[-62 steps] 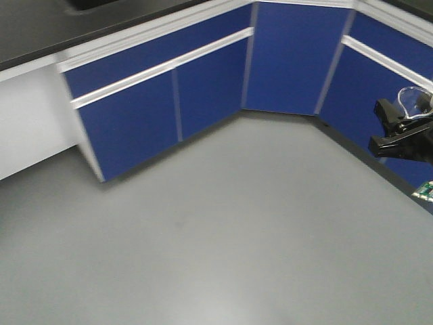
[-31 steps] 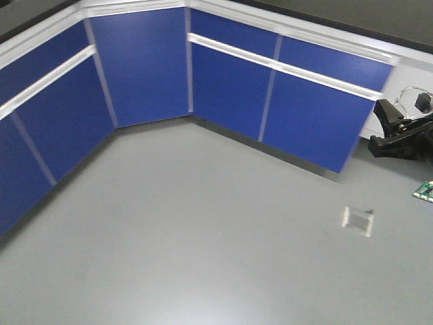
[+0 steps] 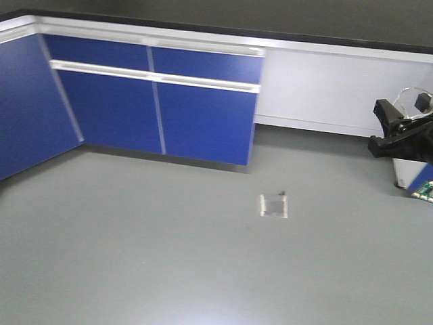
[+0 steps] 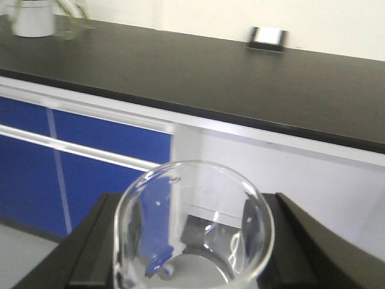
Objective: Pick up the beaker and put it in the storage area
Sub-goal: 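Turn and drive the base up to the bench with the wall outlet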
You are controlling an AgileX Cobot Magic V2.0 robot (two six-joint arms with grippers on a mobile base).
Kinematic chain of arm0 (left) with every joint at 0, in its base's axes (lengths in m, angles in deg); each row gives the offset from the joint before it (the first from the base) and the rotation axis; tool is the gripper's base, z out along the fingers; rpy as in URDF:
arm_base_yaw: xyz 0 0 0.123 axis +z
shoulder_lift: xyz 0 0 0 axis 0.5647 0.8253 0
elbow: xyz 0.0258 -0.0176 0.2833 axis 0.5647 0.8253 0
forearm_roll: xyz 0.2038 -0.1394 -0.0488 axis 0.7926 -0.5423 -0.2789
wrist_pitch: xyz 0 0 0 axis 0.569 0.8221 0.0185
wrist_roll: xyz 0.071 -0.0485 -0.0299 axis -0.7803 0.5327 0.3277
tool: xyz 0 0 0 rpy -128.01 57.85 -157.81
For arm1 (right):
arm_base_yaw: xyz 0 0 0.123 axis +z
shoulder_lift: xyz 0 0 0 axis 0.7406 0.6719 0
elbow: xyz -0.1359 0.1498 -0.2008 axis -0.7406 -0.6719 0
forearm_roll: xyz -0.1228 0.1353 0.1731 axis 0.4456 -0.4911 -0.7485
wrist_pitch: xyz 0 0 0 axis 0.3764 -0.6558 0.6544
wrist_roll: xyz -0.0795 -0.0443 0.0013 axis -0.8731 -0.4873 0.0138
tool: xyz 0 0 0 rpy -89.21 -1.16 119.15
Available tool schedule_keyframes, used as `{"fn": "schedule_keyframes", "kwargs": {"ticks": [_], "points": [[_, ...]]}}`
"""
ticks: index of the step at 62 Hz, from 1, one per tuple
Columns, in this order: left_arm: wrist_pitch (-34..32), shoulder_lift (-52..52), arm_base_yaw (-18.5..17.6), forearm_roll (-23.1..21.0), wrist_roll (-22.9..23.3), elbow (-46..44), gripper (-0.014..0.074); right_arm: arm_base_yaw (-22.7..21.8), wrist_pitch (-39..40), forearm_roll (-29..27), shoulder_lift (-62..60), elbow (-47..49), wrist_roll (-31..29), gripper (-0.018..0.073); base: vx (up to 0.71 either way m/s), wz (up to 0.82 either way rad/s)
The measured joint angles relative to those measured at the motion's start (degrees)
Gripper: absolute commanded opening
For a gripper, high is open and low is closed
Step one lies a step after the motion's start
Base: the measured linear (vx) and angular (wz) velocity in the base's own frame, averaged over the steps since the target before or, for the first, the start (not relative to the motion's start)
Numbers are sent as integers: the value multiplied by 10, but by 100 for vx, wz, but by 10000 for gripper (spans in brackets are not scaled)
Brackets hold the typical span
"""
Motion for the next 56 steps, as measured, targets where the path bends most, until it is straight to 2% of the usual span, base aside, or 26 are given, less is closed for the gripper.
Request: {"fn": "schedule_keyframes", "kwargs": {"ticks": [31,56], "points": [[0,0,0,0,0,0,-6,0,0,0,0,0,0,-1,14,-54],[0,0,0,0,0,0,-6,0,0,0,0,0,0,-1,13,-29]]}}
